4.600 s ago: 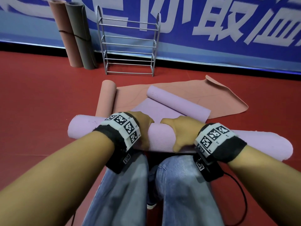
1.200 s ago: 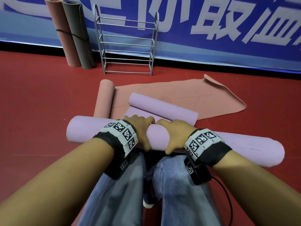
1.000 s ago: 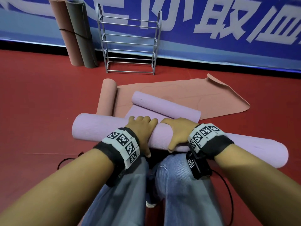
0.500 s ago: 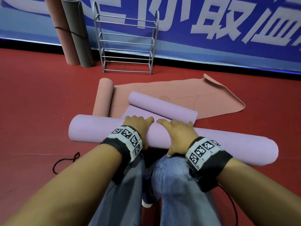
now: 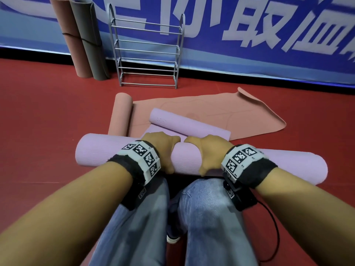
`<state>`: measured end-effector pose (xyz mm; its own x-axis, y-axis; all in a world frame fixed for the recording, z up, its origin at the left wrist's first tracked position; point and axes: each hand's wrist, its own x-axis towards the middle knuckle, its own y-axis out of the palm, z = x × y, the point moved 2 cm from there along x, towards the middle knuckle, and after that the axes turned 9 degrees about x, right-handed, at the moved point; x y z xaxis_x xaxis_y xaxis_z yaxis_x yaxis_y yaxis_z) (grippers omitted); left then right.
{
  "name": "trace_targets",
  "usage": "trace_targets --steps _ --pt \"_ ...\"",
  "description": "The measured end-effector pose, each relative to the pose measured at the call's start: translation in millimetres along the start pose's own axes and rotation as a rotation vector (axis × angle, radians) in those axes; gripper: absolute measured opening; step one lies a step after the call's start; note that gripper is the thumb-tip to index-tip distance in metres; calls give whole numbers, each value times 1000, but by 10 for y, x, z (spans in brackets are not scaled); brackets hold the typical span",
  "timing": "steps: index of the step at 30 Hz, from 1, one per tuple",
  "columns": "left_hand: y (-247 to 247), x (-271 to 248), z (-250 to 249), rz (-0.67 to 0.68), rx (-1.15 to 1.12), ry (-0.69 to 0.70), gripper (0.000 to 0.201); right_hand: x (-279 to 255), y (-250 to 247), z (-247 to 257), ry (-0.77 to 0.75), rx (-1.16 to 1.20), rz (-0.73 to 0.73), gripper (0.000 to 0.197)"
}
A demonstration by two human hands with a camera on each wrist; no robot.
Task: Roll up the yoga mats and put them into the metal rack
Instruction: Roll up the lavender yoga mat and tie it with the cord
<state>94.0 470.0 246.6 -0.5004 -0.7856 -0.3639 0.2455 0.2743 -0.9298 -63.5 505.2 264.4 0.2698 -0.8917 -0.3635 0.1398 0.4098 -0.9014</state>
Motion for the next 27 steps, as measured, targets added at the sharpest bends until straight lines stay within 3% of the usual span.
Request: trace_targets --steps 3,7,9,11,15,17,23,27 --pt "-97 -48 21 67 -80 35 59 -70 -161 49 -21 61 77 80" --pt "-279 -139 34 281 -266 113 51 -151 -268 49 -35 152 226 78" --pt "-284 -145 -20 324 -265 132 50 -174 -198 1 -12 222 260 77" --pt "-217 -144 -65 290 -218 135 60 -161 -74 -52 2 274 251 80" --pt "-111 -193 -81 98 16 92 97 -78 12 -134 35 353 298 86" --pt "-62 -239 -99 66 91 57 104 -59 -2 -143 66 388 334 89" --pt "7 -206 -61 78 56 16 93 -29 -11 -78 106 325 345 112" --pt "-25 -44 65 191 -152 24 88 -53 -1 47 147 47 237 130"
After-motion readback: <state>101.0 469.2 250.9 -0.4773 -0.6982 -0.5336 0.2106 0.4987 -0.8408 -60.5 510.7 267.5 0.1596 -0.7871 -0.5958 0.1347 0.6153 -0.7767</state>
